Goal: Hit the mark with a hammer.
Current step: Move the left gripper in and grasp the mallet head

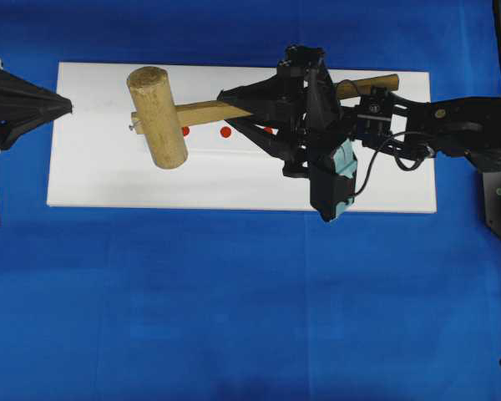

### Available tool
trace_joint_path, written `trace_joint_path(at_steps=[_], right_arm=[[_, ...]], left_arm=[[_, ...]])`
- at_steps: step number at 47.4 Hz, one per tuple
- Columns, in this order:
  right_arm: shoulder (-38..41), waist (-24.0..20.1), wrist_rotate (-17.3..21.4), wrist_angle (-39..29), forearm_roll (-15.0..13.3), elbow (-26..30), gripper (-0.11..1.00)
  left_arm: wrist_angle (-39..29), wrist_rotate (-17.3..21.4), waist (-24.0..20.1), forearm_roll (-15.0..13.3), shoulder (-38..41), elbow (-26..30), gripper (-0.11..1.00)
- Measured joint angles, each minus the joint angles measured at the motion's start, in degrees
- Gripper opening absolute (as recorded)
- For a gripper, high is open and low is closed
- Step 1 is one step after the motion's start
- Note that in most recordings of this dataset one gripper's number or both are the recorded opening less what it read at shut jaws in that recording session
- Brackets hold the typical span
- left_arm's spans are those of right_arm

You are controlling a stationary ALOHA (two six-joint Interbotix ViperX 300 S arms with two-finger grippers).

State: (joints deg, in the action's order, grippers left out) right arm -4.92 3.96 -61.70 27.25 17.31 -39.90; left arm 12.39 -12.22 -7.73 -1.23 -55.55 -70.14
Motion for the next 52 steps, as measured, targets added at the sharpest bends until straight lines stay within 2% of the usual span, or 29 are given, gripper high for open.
trace_joint_path(at_steps=[4, 9, 15, 20, 29, 32, 43, 52], right_arm=[[0.0, 0.0, 0.0, 0.0, -0.1, 0.0, 0.10], [0.0, 0.0, 0.0, 0.1, 0.0, 0.0, 0.10], [0.0, 0.1, 0.0, -0.1, 0.0, 0.0, 0.10], [0.0, 0.0, -0.1, -0.1, 0.1, -0.1, 0.10], [0.0, 0.0, -0.1, -0.7, 0.3, 0.0, 0.10], [0.0, 0.0, 0.0, -1.0, 0.4, 0.0, 0.10], [0.0, 0.0, 0.0, -1.2, 0.5, 0.0, 0.10], [0.0, 0.0, -0.1, -1.3, 0.6, 0.0, 0.10]], left_arm=[[-0.1, -1.1, -0.1, -0.1, 0.0, -0.1, 0.02], [-0.2, -5.4, -0.1, -0.3, 0.0, 0.0, 0.02], [-0.4, -8.2, -0.1, -0.3, 0.0, 0.0, 0.03], [-0.5, -8.7, -0.1, -0.3, 0.1, 0.0, 0.25], [-0.4, -8.8, -0.2, -0.3, 0.1, 0.0, 0.83], [-0.3, -8.8, -0.1, -0.2, 0.1, 0.0, 0.92], [2.1, -9.1, -0.1, -0.3, 1.1, 0.0, 0.94], [6.9, -9.5, -0.1, -0.4, 5.4, 0.0, 0.94]])
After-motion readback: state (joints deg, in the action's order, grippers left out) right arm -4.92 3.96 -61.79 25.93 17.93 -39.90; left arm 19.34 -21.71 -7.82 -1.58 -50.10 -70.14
